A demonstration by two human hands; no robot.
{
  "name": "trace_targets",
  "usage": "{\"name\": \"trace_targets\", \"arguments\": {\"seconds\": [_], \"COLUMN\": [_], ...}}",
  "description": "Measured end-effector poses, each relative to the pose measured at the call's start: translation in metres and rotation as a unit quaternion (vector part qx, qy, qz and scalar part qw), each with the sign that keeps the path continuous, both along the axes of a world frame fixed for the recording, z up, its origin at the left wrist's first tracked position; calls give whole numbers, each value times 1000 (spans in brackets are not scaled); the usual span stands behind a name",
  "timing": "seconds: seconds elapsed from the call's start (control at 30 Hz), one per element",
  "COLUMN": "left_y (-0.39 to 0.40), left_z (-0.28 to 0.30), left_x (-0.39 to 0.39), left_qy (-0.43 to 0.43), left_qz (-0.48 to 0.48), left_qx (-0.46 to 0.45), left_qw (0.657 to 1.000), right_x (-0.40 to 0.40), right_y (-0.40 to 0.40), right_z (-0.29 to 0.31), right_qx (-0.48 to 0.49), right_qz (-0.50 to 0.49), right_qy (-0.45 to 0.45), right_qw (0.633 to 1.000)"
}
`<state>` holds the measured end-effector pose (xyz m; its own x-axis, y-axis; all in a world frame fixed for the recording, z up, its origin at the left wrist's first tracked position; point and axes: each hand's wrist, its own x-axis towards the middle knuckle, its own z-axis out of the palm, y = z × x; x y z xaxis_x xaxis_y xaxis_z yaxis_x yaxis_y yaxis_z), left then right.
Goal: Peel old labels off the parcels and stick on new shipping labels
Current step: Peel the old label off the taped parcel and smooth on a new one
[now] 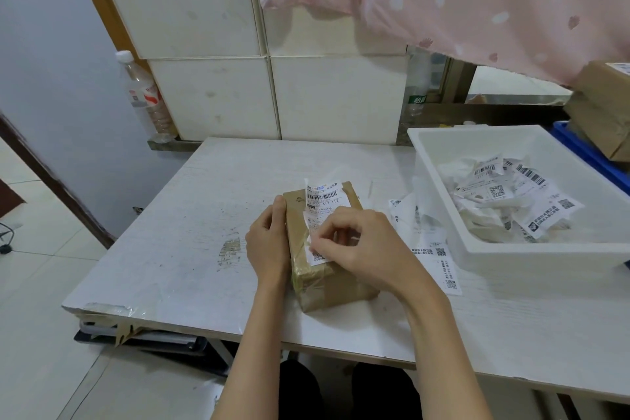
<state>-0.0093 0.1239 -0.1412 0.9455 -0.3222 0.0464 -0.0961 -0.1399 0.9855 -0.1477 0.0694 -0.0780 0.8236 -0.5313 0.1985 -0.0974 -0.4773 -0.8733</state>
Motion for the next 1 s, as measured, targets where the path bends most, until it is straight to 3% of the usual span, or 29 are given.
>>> {"name": "trace_targets", "arguments": {"seconds": [0.17,0.67,0.87,1.0], "left_y": [0,0,0,0], "left_z": [0,-2,-2,-3], "left_x": [0,1,1,1], "left_qy": [-3,-7,-10,-10], "left_qz": [0,0,0,-1], "left_qx": [3,4,3,-1], "left_qw": [1000,1000,1000,1000], "right_x": [0,1,-1,1], "right_y": [3,0,2,1], "right_z": [2,-6,-1,-5], "right_qx": [-84,-10,-30,-9], "right_qz": [23,-11,19,-14], "right_qy": [54,-32,21,-24], "right_qw": [995,999,999,1000]}}
